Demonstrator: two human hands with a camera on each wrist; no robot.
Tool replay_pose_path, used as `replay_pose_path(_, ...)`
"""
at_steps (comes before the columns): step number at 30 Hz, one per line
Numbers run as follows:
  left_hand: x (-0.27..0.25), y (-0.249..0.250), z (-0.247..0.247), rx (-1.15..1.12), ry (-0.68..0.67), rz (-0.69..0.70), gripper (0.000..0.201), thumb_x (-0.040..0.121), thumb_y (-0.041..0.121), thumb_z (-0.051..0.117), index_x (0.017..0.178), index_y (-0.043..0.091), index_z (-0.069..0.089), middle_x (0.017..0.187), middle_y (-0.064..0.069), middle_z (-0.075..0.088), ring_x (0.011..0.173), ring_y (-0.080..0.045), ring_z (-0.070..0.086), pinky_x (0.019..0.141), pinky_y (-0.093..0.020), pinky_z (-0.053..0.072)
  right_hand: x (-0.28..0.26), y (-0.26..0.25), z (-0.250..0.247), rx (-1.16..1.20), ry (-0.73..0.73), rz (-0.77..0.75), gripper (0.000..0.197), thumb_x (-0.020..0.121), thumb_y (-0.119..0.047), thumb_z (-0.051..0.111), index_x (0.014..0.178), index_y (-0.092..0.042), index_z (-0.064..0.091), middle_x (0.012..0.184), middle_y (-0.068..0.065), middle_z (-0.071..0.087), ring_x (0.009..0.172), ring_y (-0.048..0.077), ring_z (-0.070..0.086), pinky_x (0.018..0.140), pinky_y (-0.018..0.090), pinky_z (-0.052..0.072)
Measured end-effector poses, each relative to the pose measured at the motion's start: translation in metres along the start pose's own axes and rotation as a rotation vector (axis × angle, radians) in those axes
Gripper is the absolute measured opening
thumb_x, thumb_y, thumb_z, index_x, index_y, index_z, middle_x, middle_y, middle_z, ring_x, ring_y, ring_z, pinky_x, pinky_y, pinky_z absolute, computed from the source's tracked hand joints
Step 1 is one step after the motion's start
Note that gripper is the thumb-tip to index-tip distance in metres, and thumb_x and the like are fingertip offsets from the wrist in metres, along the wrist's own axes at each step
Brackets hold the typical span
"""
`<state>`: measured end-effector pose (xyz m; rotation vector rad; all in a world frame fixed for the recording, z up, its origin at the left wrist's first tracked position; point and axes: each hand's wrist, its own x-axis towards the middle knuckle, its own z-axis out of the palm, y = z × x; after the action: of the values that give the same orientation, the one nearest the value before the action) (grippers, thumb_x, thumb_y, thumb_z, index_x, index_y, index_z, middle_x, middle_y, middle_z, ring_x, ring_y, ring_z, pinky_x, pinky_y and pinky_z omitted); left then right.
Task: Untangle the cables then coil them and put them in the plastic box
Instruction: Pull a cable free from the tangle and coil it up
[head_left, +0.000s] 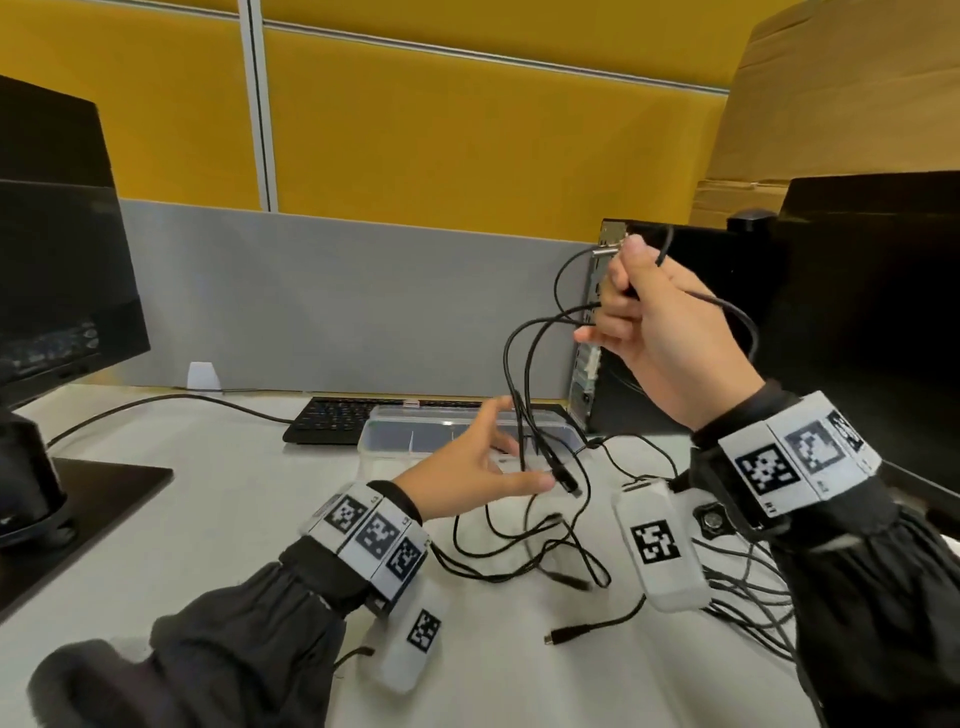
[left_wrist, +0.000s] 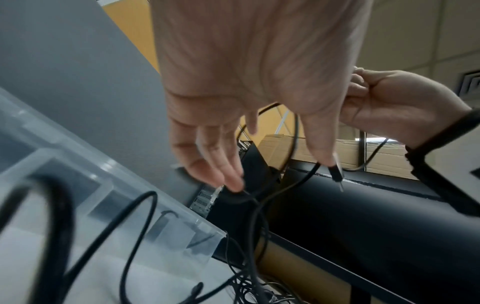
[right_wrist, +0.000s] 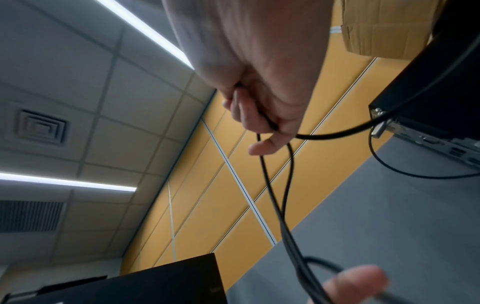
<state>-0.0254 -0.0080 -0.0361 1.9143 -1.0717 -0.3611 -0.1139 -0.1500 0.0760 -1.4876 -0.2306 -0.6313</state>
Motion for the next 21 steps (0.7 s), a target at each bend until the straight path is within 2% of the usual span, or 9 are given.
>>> replay_pose_path(2,0.000,0.006,0.004,-0.038,-0.054,0.056,0.054,0.085,0.046,0.061,0.131,0.044,0.033,0.109,0.003,0.059,0.083,-0.012,0.061,0.071,-0.024,0.052,0.001,0.001,-0.001,0.036,-0.002,0.010,0.037,0.102,-0.029,0.030,0.069,-0.016,0.041,0.047,-0.011,0.031,0.040,0.005,0.029,0.062,0.027,0.051)
replay_pose_path(4,-0.002,0.011,0.005,-0.184,-0.082,0.110,0.035,0.088,0.034,0.059,0.120,0.045,0.048,0.101,0.008,0.061,0.087,-0.013,0.059,0.077,-0.026,0.050,0.001,0.004,-0.003,0.016,-0.022,0.003,0.037,0.102,-0.029,0.030,0.069,-0.016,0.041,0.046,-0.012,0.032,0.040,0.006,0.029,0.062,0.027,0.053)
replay_pose_path(6,-0.002,0.012,0.004,-0.382,-0.060,0.107,0.039,0.076,0.027,0.060,0.110,0.046,0.057,0.098,0.010,0.063,0.092,-0.008,0.059,0.083,-0.031,0.047,-0.001,0.007,-0.006,-0.031,-0.052,-0.012,0.036,0.101,-0.029,0.031,0.069,-0.016,0.041,0.047,-0.012,0.031,0.042,0.007,0.028,0.062,0.027,0.053)
replay_pose_path(8,-0.003,0.010,0.002,-0.560,-0.071,0.116,0.041,0.066,0.031,0.060,0.108,0.036,0.062,0.100,0.008,0.065,0.094,-0.007,0.059,0.087,-0.036,0.043,-0.002,0.009,-0.010,-0.040,-0.073,-0.007,0.036,0.101,-0.029,0.031,0.069,-0.016,0.042,0.048,-0.011,0.031,0.043,0.007,0.027,0.062,0.027,0.053)
replay_pose_path(11,-0.007,0.013,-0.001,-0.753,-0.117,0.133,0.041,0.078,0.043,0.053,0.109,0.018,0.063,0.102,-0.001,0.068,0.091,-0.014,0.061,0.088,-0.038,0.046,-0.004,0.009,-0.012,-0.073,-0.092,-0.002,0.036,0.101,-0.027,0.031,0.069,-0.015,0.041,0.048,-0.012,0.033,0.043,0.006,0.029,0.059,0.027,0.052)
replay_pose_path(13,-0.005,0.020,0.001,-0.781,-0.020,0.074,0.037,0.092,0.040,0.043,0.102,0.012,0.065,0.089,-0.004,0.070,0.077,-0.017,0.063,0.079,-0.035,0.049,-0.008,0.009,-0.012,-0.156,-0.095,-0.032,0.036,0.101,-0.027,0.031,0.069,-0.015,0.040,0.048,-0.011,0.033,0.043,0.006,0.031,0.061,0.029,0.050)
replay_pose_path(15,-0.001,0.022,0.003,-0.780,0.087,0.014,0.038,0.100,0.028,0.034,0.097,0.006,0.064,0.077,-0.007,0.069,0.065,-0.018,0.061,0.072,-0.032,0.050,-0.012,0.008,-0.012,-0.220,-0.086,-0.058,0.035,0.101,-0.027,0.032,0.069,-0.016,0.039,0.048,-0.011,0.033,0.043,0.005,0.031,0.062,0.032,0.048)
replay_pose_path(19,-0.003,0.015,0.004,-0.737,0.113,-0.019,0.035,0.101,0.021,0.032,0.101,0.003,0.062,0.084,-0.009,0.072,0.070,-0.020,0.065,0.075,-0.034,0.051,-0.006,0.002,-0.024,-0.159,0.038,-0.083,0.034,0.096,-0.037,0.037,0.069,-0.016,0.040,0.044,-0.011,0.034,0.039,0.004,0.031,0.052,0.027,0.049)
replay_pose_path(21,-0.005,0.012,0.003,-0.610,0.130,-0.025,0.029,0.100,0.015,0.033,0.099,0.005,0.060,0.078,-0.005,0.072,0.069,-0.018,0.068,0.075,-0.032,0.053,-0.001,-0.002,-0.033,-0.131,0.169,-0.098,0.036,0.101,-0.031,0.034,0.069,-0.016,0.040,0.043,-0.011,0.034,0.038,0.005,0.030,0.048,0.024,0.048)
